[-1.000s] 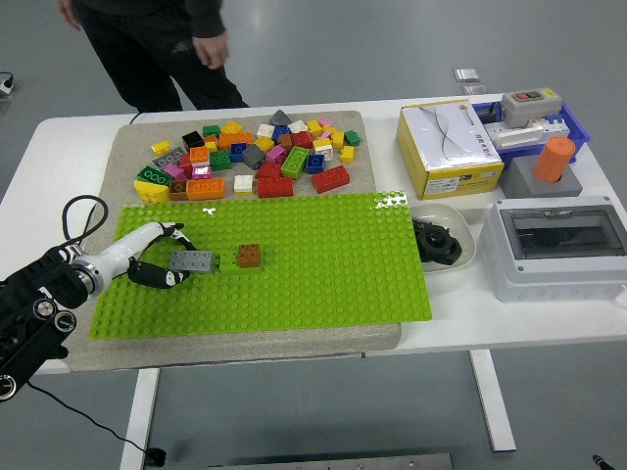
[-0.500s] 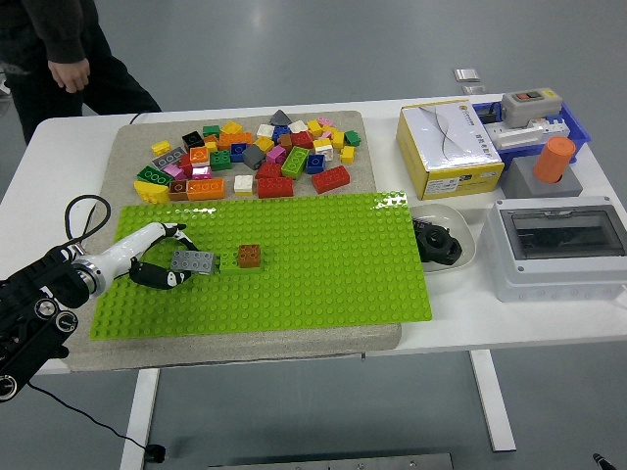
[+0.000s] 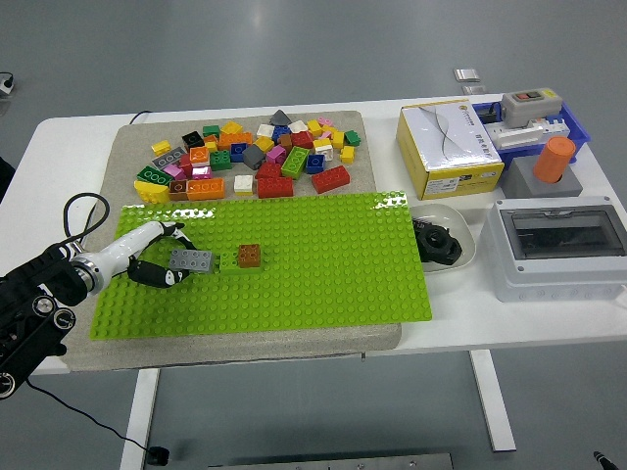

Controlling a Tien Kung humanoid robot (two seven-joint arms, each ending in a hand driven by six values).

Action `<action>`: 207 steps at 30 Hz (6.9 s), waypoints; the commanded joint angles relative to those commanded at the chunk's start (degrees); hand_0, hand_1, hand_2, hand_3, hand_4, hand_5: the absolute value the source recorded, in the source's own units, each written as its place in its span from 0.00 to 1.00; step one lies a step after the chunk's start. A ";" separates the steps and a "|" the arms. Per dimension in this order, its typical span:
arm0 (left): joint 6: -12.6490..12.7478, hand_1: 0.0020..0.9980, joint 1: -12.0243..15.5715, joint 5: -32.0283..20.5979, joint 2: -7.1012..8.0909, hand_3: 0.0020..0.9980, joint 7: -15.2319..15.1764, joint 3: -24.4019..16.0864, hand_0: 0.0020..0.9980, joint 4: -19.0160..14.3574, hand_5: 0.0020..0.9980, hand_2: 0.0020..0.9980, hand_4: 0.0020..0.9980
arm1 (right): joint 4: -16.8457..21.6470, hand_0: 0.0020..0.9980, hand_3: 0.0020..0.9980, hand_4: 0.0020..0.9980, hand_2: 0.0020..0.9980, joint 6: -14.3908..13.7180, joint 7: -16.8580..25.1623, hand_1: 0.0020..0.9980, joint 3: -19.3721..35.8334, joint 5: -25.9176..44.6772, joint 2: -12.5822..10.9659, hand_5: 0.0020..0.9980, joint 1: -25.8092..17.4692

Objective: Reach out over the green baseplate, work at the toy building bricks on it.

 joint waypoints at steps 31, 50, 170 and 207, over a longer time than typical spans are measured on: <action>-1.20 1.00 -0.10 0.38 0.32 0.91 0.97 0.06 1.00 -0.71 0.00 1.00 0.85 | 0.00 0.71 0.68 0.75 0.70 -0.03 -0.04 0.58 0.50 -0.35 0.01 0.73 -0.02; 4.77 1.00 -0.72 4.42 6.66 0.66 -5.98 -1.19 1.00 -7.32 0.33 1.00 0.99 | 0.00 0.71 0.68 0.75 0.70 -0.06 -0.03 0.58 0.48 -0.18 0.01 0.73 -0.12; 13.71 1.00 6.75 15.10 0.70 0.59 2.23 -0.78 1.00 -9.63 1.00 1.00 0.81 | 0.00 0.71 0.68 0.76 0.70 0.35 0.73 0.59 1.68 0.37 0.27 0.73 -0.80; 17.40 1.00 7.43 17.24 -0.90 0.59 -2.63 1.03 1.00 -5.02 1.00 1.00 0.81 | 0.00 0.72 0.68 0.78 0.70 0.45 1.04 0.59 0.62 1.11 0.43 0.74 -0.83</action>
